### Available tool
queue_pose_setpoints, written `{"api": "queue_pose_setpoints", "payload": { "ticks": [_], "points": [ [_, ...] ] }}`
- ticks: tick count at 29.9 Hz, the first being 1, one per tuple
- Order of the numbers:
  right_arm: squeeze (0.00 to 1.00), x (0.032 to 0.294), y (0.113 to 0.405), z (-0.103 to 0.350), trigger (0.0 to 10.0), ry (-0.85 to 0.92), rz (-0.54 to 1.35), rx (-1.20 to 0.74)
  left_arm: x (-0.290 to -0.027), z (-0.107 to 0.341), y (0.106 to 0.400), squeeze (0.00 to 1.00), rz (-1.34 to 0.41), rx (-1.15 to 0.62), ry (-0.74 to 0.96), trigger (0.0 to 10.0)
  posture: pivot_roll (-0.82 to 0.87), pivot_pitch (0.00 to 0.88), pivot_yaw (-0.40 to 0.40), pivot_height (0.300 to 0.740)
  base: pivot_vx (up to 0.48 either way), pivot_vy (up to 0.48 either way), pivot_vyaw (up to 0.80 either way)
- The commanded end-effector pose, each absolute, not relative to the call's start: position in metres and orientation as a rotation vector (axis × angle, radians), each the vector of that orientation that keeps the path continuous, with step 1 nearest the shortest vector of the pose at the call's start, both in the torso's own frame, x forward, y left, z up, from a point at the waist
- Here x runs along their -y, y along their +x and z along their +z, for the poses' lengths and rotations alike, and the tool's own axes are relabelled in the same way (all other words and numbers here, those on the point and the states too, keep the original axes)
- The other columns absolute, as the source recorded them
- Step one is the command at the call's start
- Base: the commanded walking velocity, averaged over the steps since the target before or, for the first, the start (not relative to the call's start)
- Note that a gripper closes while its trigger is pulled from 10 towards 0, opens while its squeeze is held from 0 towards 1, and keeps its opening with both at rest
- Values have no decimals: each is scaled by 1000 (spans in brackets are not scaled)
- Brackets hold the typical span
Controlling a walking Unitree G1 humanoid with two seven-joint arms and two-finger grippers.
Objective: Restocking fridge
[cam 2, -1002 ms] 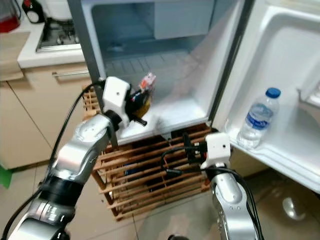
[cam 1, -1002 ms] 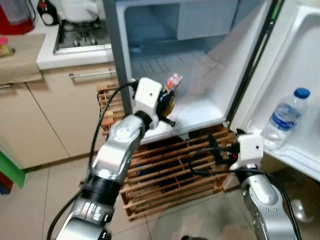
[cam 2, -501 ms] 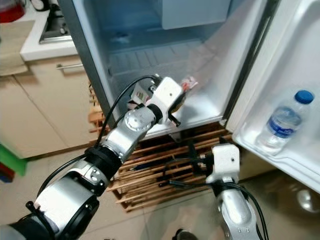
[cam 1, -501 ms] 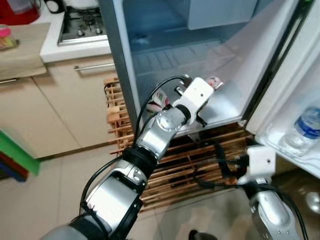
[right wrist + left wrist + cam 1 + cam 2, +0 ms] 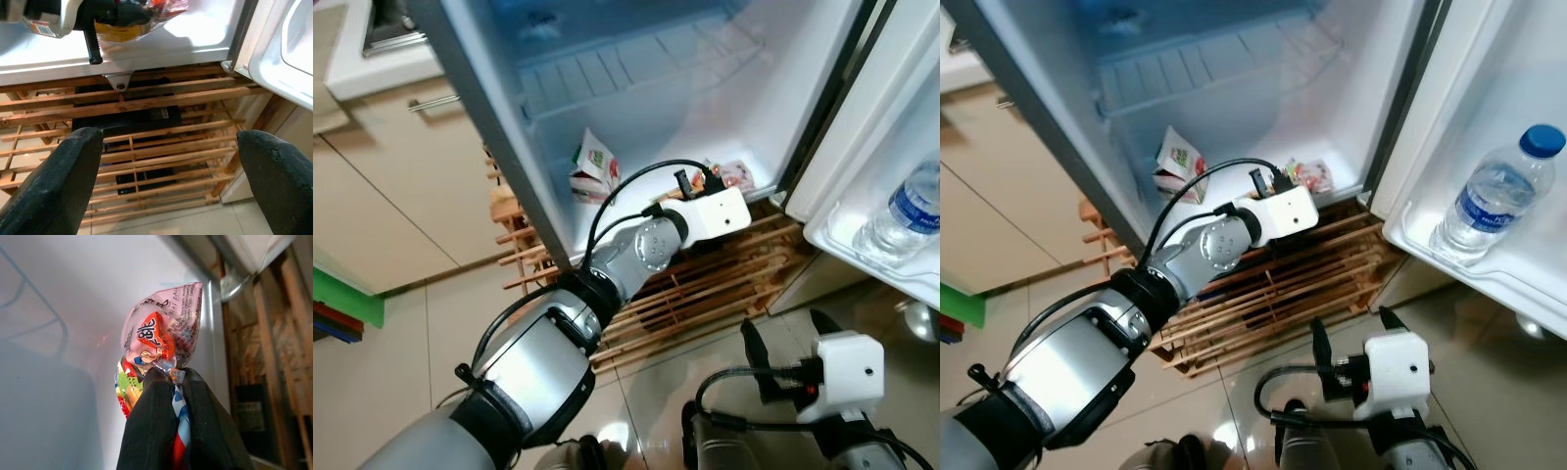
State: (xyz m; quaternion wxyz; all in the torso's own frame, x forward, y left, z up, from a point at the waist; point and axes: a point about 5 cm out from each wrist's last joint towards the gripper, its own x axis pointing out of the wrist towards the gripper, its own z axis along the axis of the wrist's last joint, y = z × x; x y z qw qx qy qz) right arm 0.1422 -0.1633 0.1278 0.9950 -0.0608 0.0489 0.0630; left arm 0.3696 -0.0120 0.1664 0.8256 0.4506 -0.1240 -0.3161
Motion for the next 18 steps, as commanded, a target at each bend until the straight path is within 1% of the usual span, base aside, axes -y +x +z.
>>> {"api": "queue_pose_setpoints", "payload": {
  "ticks": [1, 3, 4, 6, 7, 9, 10, 13, 14, 18],
  "points": [
    [231, 162, 137, 132, 10000, -129, 135, -104, 11, 170, 371, 0, -655, 307, 1005, 10000, -375, 334, 96, 740, 0, 0, 0],
    [235, 162, 132, 135, 10000, -138, 138, -114, 1, 173, 376, 0, -597, 331, 1076, 10000, -385, 345, 87, 740, 0, 0, 0],
    [235, 163, 129, 136, 10000, -141, 140, -125, -8, 175, 381, 0, -548, 352, 1148, 10000, -386, 350, 83, 740, 0, 0, 0],
    [235, 163, 128, 136, 10000, -142, 141, -129, -10, 176, 382, 0, -537, 354, 1158, 10000, -387, 351, 81, 740, 0, 0, 0],
    [235, 163, 126, 137, 10000, -144, 143, -137, -16, 178, 384, 0, -505, 387, 1221, 10000, -388, 358, 75, 740, 0, 0, 0],
    [235, 163, 125, 138, 10000, -146, 145, -139, -18, 179, 385, 0, -499, 395, 1238, 10000, -389, 361, 73, 740, 0, 0, 0],
    [231, 163, 124, 139, 10000, -147, 147, -145, -22, 181, 387, 0, -487, 421, 1284, 10000, -392, 367, 69, 740, 0, 0, 0],
    [235, 162, 123, 141, 10000, -143, 151, -148, -24, 183, 388, 0, -484, 453, 1327, 10000, -393, 369, 68, 740, 0, 0, 0],
    [243, 155, 122, 146, 10000, -103, 204, -139, -23, 185, 387, 0, -501, 483, 1347, 10000, -395, 374, 66, 740, 0, 0, 0],
    [243, 152, 126, 151, 10000, -80, 223, -113, -21, 184, 386, 0, -525, 498, 1357, 10000, -392, 376, 70, 740, 0, 0, 0]
  ]
}}
